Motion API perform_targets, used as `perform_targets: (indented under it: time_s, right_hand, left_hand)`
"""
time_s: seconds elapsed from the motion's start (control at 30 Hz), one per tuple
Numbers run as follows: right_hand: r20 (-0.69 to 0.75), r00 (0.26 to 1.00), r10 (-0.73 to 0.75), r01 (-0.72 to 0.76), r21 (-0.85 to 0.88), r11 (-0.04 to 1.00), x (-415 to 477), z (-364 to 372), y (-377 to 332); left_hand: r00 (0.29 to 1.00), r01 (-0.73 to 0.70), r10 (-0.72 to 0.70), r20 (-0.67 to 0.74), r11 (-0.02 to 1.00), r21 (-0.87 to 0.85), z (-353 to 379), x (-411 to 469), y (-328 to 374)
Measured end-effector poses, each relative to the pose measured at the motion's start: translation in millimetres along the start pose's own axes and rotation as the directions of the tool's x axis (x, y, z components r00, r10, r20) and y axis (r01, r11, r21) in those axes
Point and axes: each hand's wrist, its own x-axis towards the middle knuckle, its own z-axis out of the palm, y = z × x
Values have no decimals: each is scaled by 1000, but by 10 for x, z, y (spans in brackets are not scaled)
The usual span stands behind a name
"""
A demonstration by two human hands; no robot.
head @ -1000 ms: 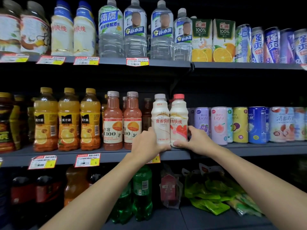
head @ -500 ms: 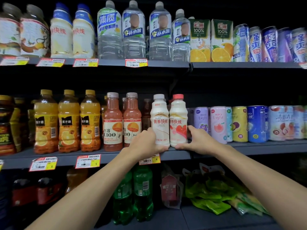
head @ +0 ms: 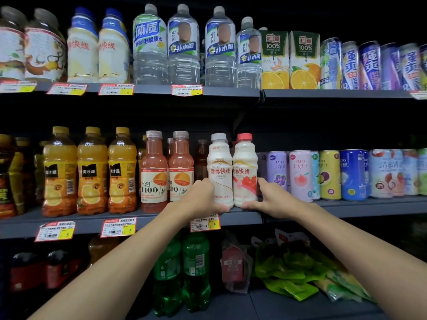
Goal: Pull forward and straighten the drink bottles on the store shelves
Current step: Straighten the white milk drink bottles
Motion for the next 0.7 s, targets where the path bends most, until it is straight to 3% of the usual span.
perform_targets:
  time_s: [0.7]
  right_hand:
    - [6, 1000, -18, 18, 11, 1000, -11, -21, -17]
  left_hand:
    - [995, -93, 91, -29, 994, -51, 70, 11, -112]
